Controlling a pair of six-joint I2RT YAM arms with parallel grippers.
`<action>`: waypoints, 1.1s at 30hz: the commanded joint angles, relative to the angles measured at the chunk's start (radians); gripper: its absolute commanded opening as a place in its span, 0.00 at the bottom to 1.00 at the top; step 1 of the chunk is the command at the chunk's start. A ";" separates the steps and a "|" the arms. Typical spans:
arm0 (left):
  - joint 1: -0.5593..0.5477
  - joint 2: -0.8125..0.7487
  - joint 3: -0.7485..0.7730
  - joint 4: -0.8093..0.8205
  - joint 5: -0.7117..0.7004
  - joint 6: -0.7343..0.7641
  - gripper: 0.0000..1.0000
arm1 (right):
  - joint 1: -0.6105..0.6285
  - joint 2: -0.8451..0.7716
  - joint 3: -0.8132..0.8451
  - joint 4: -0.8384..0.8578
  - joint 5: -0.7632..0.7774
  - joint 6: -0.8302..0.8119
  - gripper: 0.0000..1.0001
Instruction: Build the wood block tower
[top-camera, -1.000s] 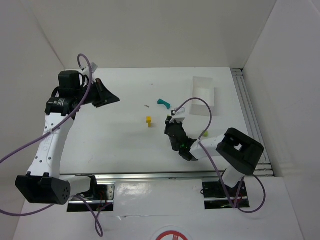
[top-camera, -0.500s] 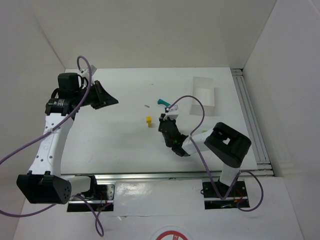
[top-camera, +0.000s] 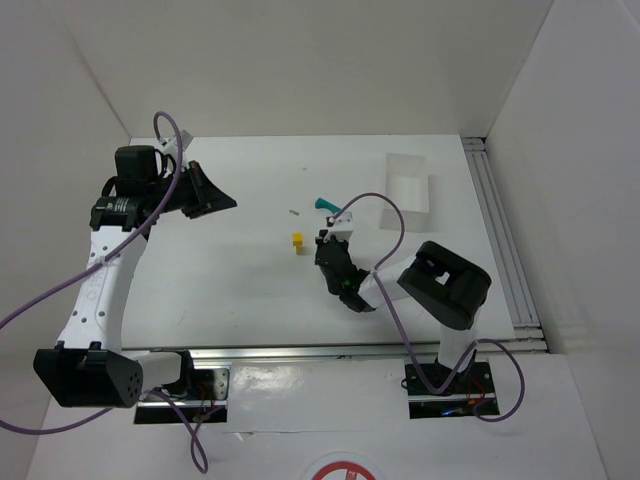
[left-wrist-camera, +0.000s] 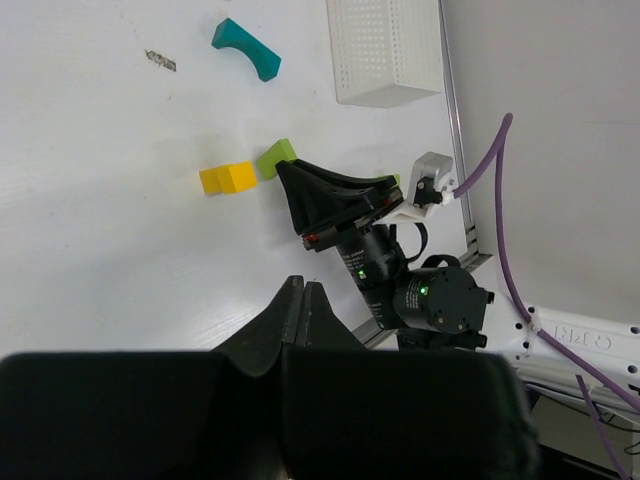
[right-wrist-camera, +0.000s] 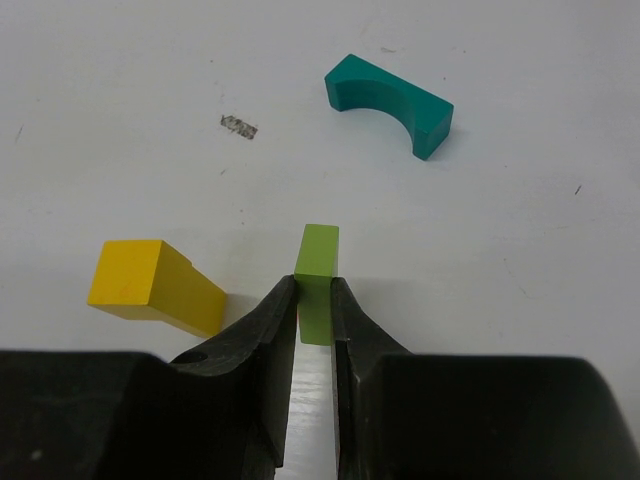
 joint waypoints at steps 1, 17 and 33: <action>0.006 0.002 0.005 0.021 0.021 0.029 0.00 | 0.004 0.015 0.043 0.008 0.041 0.028 0.14; 0.006 0.002 0.005 0.021 0.021 0.029 0.00 | 0.004 0.046 0.052 -0.022 0.075 0.037 0.14; 0.006 0.011 0.005 0.021 0.021 0.038 0.00 | -0.005 0.064 0.043 -0.049 0.066 0.075 0.20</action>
